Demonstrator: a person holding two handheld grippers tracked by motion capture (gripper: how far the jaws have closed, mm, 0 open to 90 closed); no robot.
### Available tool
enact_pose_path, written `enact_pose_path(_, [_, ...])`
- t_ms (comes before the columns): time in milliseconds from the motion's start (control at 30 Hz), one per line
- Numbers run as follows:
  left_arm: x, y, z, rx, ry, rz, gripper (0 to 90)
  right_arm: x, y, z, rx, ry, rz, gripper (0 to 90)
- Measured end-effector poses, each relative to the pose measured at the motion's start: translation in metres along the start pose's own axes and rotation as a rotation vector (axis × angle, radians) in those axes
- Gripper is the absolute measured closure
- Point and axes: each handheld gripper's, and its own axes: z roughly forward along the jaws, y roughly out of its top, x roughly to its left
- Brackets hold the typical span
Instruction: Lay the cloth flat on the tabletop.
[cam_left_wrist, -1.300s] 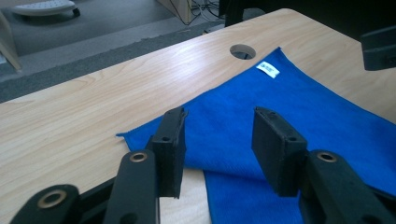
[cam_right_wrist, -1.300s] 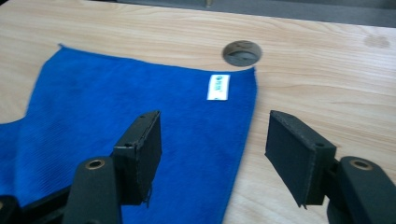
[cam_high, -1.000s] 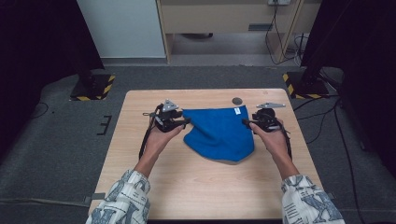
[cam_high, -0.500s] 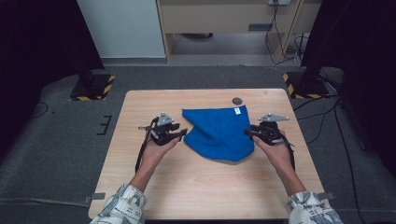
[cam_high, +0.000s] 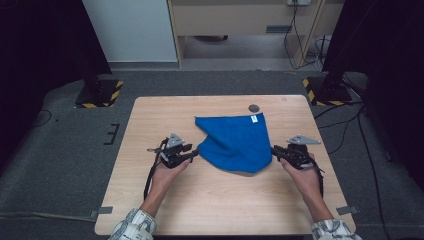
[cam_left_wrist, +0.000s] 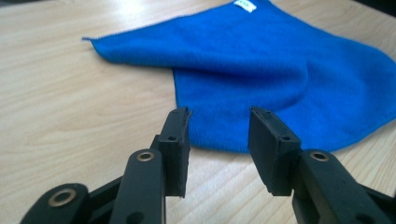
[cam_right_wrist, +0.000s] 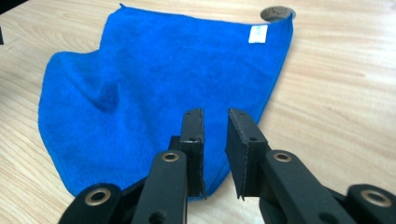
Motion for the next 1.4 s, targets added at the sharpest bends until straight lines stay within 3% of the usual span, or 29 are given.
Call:
enact_pose_path(167, [0.002,-0.006,0.001,0.021,0.013,0.024,58.1,-0.002,-0.012,0.003,0.036,0.010,0.015,70.9])
enact_pose_path(333, [0.004,-0.009,0.004,0.020,-0.004,0.012,53.8,-0.001,-0.015,0.004,0.041,0.025,0.034,56.7])
enact_pose_path(467, [0.002,-0.012,0.012,0.064,0.008,0.030,46.3,0.003,-0.017,0.007,0.063,0.032,0.035,44.9])
enact_pose_path(600, [0.003,-0.014,0.017,0.088,0.015,0.021,43.0,0.006,-0.018,0.010,0.082,0.033,0.028,38.1])
enact_pose_path(900, [0.010,-0.010,0.022,0.056,0.012,-0.035,39.4,0.007,-0.022,0.019,0.136,0.058,0.040,34.5])
enact_pose_path(1267, [0.005,-0.010,0.038,0.122,0.005,0.005,36.5,0.016,-0.022,0.027,0.167,0.085,0.015,34.4])
enact_pose_path(1400, [0.005,-0.009,0.043,0.136,0.003,0.003,38.0,0.020,-0.023,0.032,0.193,0.087,-0.012,42.9])
